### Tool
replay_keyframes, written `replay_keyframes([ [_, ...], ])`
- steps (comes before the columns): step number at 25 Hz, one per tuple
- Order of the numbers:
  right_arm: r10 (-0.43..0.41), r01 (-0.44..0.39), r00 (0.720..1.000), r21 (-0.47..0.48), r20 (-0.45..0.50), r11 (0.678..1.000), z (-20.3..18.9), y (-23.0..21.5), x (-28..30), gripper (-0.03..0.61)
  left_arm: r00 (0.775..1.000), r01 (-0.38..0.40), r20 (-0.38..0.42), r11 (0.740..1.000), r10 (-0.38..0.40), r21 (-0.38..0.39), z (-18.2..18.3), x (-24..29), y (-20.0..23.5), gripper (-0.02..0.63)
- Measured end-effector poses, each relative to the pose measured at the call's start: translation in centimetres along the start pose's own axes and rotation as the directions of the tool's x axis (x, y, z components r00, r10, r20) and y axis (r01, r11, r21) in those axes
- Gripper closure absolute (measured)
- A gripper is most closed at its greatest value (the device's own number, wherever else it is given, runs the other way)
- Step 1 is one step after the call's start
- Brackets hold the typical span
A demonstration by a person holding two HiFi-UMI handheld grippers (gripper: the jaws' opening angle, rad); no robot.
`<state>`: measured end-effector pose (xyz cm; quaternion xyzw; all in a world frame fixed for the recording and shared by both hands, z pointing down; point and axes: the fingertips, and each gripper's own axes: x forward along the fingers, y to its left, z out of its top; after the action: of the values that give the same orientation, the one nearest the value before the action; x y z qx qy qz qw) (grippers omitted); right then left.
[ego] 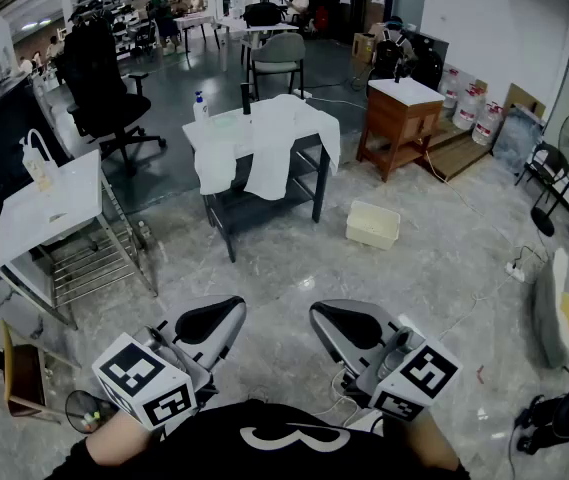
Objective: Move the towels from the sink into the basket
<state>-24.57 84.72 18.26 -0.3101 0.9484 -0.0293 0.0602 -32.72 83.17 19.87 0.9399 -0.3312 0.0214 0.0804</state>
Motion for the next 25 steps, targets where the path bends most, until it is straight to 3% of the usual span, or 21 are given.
replay_keyframes([
  [6, -0.011, 0.011, 0.999, -0.012, -0.045, 1.000, -1.2, 1.6, 0.1, 0.575, 1.000, -0.003, 0.013, 1.000, 0.002, 0.010, -0.4, -2.8, -0.7, 0.609],
  [15, 0.106, -0.108, 0.993, -0.032, -0.051, 0.994, -1.6, 3.2, 1.9, 0.574, 0.998, -0.063, 0.024, 0.998, 0.063, 0.004, -0.2, -5.1, 0.5, 0.609],
  [25, 0.072, -0.073, 0.993, -0.009, -0.092, 0.997, -4.8, 0.8, 4.4, 0.356, 0.993, -0.117, -0.007, 0.990, 0.117, -0.076, -3.4, -4.7, 4.7, 0.609],
])
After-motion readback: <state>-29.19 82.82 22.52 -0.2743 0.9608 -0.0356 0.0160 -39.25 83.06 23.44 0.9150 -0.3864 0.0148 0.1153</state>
